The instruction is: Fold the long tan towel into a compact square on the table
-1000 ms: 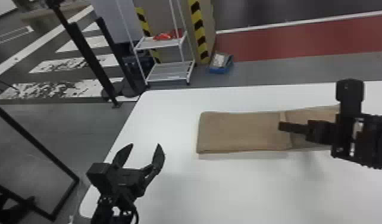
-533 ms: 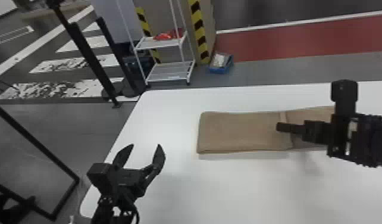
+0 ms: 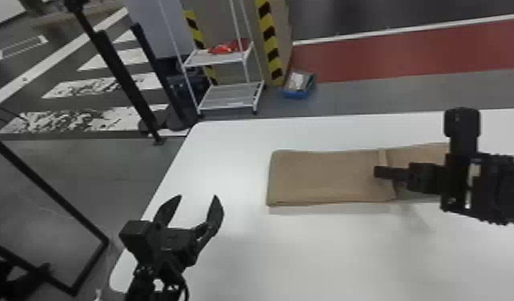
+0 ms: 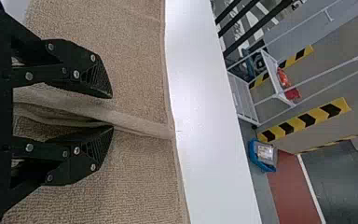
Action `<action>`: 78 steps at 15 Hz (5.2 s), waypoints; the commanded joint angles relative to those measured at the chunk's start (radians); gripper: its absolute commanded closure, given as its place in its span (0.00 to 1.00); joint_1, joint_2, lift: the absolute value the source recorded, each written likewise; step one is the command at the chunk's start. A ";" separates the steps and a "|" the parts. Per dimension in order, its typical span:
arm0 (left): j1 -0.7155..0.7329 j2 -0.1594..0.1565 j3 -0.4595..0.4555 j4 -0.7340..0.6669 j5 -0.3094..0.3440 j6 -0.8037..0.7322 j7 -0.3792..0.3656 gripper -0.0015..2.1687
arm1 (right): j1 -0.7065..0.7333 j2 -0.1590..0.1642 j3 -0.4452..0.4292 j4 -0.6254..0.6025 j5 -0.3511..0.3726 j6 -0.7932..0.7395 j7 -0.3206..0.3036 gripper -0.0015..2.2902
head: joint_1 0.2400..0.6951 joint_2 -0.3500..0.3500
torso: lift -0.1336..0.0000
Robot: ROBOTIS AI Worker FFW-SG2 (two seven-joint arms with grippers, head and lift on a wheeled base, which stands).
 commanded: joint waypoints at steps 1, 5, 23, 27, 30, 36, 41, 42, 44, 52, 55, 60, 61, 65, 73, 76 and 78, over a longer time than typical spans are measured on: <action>0.000 0.000 -0.001 0.000 0.000 -0.002 0.000 0.07 | -0.002 0.001 0.000 0.000 0.000 0.000 0.000 0.42 | 1.00 1.00 | 0.08; 0.000 0.002 0.001 0.002 0.000 0.001 0.000 0.07 | -0.002 0.001 -0.002 0.000 -0.006 0.003 0.002 0.57 | 1.00 1.00 | 0.08; 0.002 0.002 0.012 0.005 0.014 -0.015 0.003 0.07 | 0.107 0.001 -0.100 -0.262 -0.109 0.028 0.028 0.72 | 1.00 1.00 | 0.08; -0.001 0.006 0.010 0.002 0.014 -0.027 0.002 0.07 | 0.115 0.001 -0.140 -0.248 -0.110 0.028 0.028 0.72 | 1.00 0.99 | 0.08; -0.001 0.006 0.005 -0.003 0.014 -0.042 0.002 0.07 | 0.103 0.001 -0.134 -0.191 -0.097 -0.009 0.044 0.72 | 1.00 0.98 | 0.08; 0.002 0.015 0.008 0.000 0.017 -0.042 0.002 0.07 | 0.138 -0.015 -0.230 -0.325 -0.178 0.043 0.049 0.72 | 1.00 0.96 | 0.08; -0.001 0.017 0.001 0.005 0.018 -0.042 0.002 0.07 | 0.115 -0.060 -0.238 -0.204 -0.158 0.025 0.052 0.72 | 1.00 0.91 | 0.08; -0.003 0.017 -0.001 0.006 0.018 -0.042 0.002 0.07 | 0.104 -0.066 -0.236 -0.182 -0.150 0.021 0.054 0.72 | 1.00 0.90 | 0.08; -0.009 0.020 0.001 0.020 0.018 -0.042 0.002 0.07 | 0.100 -0.072 -0.239 -0.178 -0.150 0.015 0.061 0.72 | 1.00 0.88 | 0.08; -0.110 0.049 -0.002 0.140 0.063 -0.051 0.006 0.07 | 0.024 -0.127 -0.276 -0.110 -0.135 0.009 0.060 0.72 | 1.00 0.81 | 0.08; -0.127 0.048 -0.002 0.149 0.063 -0.048 0.006 0.07 | 0.005 -0.120 -0.245 -0.053 -0.109 -0.049 0.064 0.72 | 1.00 0.80 | 0.08; -0.146 0.051 -0.001 0.175 0.072 -0.051 0.008 0.07 | -0.028 -0.135 -0.292 -0.090 -0.127 0.031 0.061 0.72 | 1.00 0.80 | 0.08; -0.146 0.054 -0.001 0.178 0.075 -0.054 0.009 0.07 | -0.018 -0.138 -0.324 -0.125 -0.130 0.123 0.066 0.72 | 1.00 0.80 | 0.08; -0.138 0.062 -0.002 0.189 0.083 -0.061 0.008 0.07 | 0.043 -0.146 -0.361 -0.119 -0.120 0.135 0.064 0.72 | 1.00 0.79 | 0.08; -0.121 0.075 -0.008 0.181 0.094 -0.070 0.012 0.07 | 0.055 -0.170 -0.388 -0.233 -0.163 0.239 0.052 0.72 | 1.00 0.75 | 0.08; -0.126 0.077 -0.004 0.186 0.097 -0.070 0.012 0.07 | 0.051 -0.198 -0.445 -0.198 -0.175 0.224 0.051 0.72 | 1.00 0.76 | 0.08; -0.132 0.077 -0.005 0.189 0.097 -0.070 0.012 0.07 | 0.043 -0.207 -0.425 -0.156 -0.160 0.193 0.054 0.72 | 1.00 0.72 | 0.08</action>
